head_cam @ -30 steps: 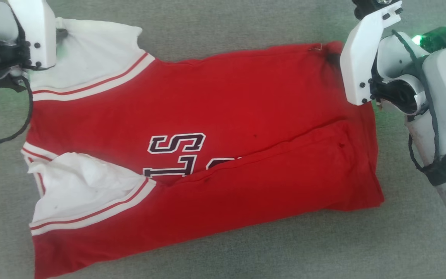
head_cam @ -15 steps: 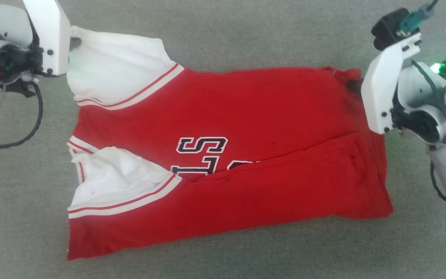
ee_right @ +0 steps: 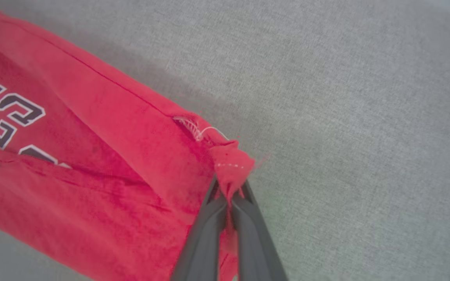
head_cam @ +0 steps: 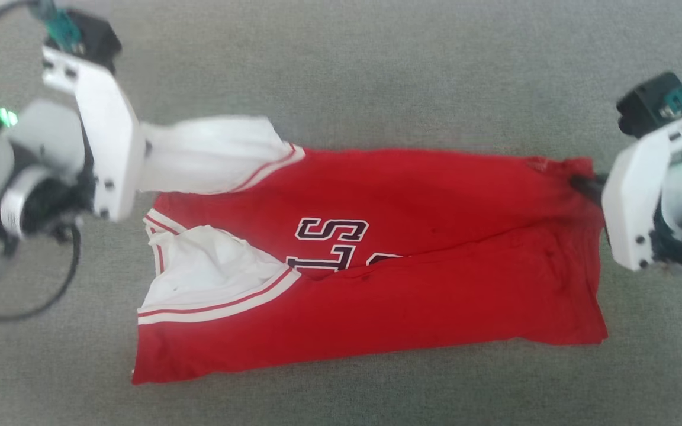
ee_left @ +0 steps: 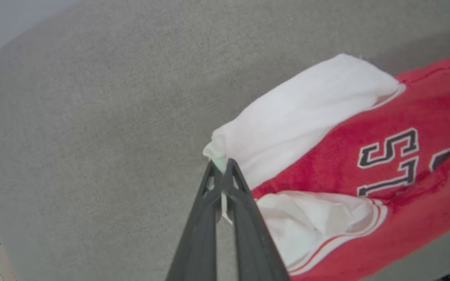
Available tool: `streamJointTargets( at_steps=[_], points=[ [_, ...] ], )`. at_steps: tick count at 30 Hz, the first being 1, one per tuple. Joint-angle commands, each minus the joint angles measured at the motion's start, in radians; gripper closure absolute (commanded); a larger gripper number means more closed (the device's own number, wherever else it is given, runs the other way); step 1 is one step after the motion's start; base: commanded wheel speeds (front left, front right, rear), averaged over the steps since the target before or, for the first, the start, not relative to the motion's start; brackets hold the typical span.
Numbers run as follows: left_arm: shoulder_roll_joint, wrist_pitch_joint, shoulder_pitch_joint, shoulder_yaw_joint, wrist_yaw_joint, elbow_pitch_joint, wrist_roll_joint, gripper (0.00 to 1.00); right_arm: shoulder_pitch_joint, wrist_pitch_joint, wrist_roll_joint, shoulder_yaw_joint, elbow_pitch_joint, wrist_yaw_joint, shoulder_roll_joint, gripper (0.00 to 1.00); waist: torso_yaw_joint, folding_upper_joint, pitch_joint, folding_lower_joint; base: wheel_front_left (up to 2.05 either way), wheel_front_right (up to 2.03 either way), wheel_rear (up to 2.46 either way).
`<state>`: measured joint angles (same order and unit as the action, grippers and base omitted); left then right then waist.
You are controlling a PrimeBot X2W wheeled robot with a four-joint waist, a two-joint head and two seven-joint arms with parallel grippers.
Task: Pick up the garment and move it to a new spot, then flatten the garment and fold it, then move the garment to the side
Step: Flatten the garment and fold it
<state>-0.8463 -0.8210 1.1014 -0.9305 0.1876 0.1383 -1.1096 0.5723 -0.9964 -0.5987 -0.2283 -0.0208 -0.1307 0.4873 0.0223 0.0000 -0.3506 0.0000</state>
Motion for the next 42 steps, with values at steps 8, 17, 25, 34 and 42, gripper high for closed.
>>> streamJointTargets(
  at_steps=[8, 17, 25, 34, 42],
  points=[
    [-0.131, -0.005, -0.188, -0.002, 0.161, -0.316, -0.052, 1.0, -0.189, -0.085, 0.012, 0.126, -0.131, 0.0, -0.033, 1.0, 0.011, 0.0, 0.007, 0.0, 0.0, 0.0, 0.0],
    [-0.135, 0.047, -0.351, -0.031, 0.201, -0.337, -0.117, 1.0, -0.277, -0.075, 0.061, 0.167, -0.086, 0.0, -0.113, 1.0, 0.011, 0.0, 0.008, 0.0, 0.0, 0.0, 0.0],
    [-0.052, 0.136, -0.396, -0.025, 0.141, -0.177, -0.146, 0.0, -0.253, -0.013, 0.08, 0.136, 0.022, 0.0, -0.141, 0.0, 0.01, 0.0, 0.042, 0.0, 0.0, 0.0, 0.0],
    [-0.03, 0.278, -0.443, 0.014, 0.122, -0.14, -0.139, 0.0, -0.289, 0.037, 0.068, 0.149, 0.04, 0.0, -0.134, 0.0, 0.015, 0.0, 0.105, 0.0, 0.0, 0.0, 0.0],
    [-0.036, 0.534, -0.529, 0.079, 0.101, -0.145, -0.093, 0.0, -0.332, 0.092, 0.071, 0.186, 0.031, 0.0, -0.128, 0.0, 0.035, 0.0, 0.153, 0.0, 0.0, 0.0, 0.0]
  ],
)
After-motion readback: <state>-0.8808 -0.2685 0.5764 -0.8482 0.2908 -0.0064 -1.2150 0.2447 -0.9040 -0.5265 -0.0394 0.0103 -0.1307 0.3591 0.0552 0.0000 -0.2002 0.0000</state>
